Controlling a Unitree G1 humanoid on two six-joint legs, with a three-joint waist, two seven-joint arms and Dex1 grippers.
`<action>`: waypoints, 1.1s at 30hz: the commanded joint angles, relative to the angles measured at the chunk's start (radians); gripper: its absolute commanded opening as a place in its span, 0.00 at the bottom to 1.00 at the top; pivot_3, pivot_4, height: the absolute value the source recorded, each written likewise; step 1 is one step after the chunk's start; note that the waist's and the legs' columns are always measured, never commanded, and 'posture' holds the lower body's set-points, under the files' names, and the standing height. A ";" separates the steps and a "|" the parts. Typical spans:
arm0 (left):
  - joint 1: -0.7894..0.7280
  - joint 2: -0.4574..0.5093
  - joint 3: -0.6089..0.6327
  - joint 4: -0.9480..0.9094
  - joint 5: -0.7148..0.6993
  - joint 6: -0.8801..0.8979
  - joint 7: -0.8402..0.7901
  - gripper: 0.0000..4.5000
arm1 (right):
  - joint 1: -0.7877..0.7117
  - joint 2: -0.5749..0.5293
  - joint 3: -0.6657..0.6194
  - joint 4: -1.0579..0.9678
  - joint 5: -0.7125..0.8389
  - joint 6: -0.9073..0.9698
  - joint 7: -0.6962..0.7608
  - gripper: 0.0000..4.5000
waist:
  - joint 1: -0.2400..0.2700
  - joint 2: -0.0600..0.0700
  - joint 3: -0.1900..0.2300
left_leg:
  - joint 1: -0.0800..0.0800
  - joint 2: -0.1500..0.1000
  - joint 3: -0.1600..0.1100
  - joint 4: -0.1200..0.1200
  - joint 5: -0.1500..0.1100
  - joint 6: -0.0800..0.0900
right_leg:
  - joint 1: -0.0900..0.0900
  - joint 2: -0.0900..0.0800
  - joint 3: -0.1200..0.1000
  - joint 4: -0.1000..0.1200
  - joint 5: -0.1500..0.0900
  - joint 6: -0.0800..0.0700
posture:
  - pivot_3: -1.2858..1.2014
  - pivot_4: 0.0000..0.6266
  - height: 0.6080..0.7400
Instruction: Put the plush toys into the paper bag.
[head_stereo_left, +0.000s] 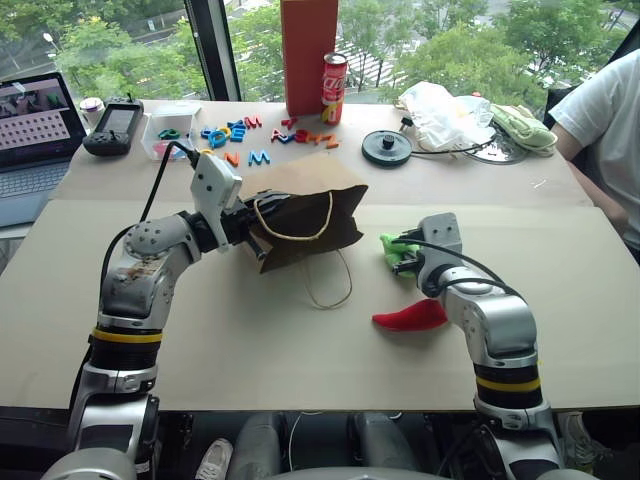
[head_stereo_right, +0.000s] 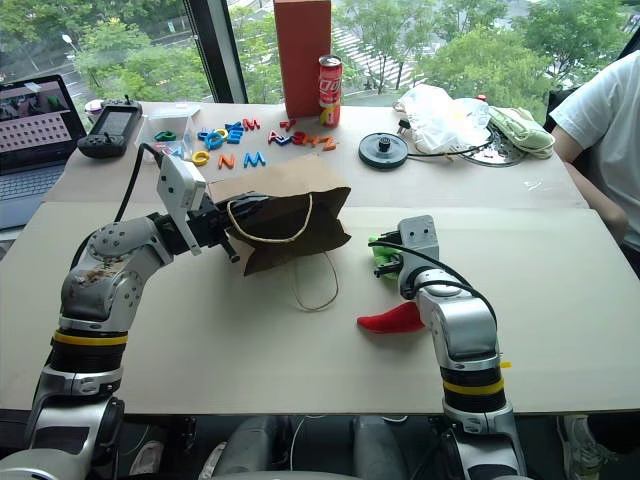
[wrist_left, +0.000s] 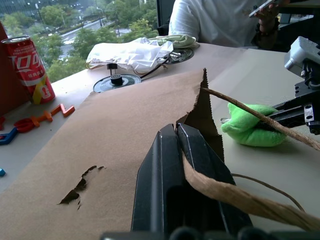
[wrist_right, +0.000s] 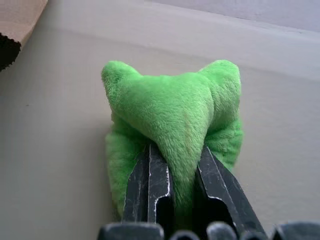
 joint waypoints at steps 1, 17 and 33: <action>-0.029 -0.001 0.020 -0.026 -0.014 -0.012 0.004 0.00 | 0.010 -0.004 -0.005 -0.034 0.012 -0.003 0.019 0.00 | 0.000 0.000 0.000 | 0.000 0.000 0.000 0.000 0.000 0.000 | 0.000 0.000 0.000 0.000 0.000 0.000 | 0.52 0.24 0.99; -0.036 -0.005 0.022 -0.016 -0.017 -0.008 0.002 0.00 | -0.083 -0.056 -0.006 -0.456 0.365 0.305 0.255 0.00 | 0.003 0.001 0.001 | -0.001 0.000 -0.001 -0.001 0.000 0.000 | -0.001 0.000 -0.001 -0.002 0.000 0.000 | 0.52 0.24 0.99; -0.042 -0.018 -0.001 -0.026 -0.021 0.001 -0.017 0.00 | -0.351 0.108 0.149 0.165 0.111 -0.032 0.044 0.00 | 0.002 0.001 0.001 | -0.002 -0.001 0.000 -0.001 0.000 0.000 | -0.002 0.000 -0.001 -0.001 0.000 0.000 | 0.52 0.24 0.99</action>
